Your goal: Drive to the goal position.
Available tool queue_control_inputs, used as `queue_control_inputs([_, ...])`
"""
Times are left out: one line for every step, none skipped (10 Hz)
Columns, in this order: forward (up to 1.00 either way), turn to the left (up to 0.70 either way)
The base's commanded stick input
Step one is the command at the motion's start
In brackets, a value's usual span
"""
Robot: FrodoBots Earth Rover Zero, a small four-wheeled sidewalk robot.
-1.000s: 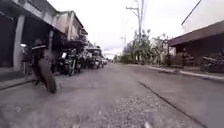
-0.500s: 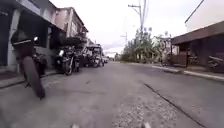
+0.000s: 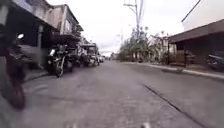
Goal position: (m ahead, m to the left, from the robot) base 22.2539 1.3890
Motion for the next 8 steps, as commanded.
queue_control_inputs([0.7, 0.0])
queue_control_inputs([0.7, 0.0])
queue_control_inputs([0.7, 0.0])
queue_control_inputs([0.7, 0.0])
queue_control_inputs([0.7, 0.0])
queue_control_inputs([0.7, 0.0])
queue_control_inputs([0.7, -0.22])
queue_control_inputs([0.7, -0.35])
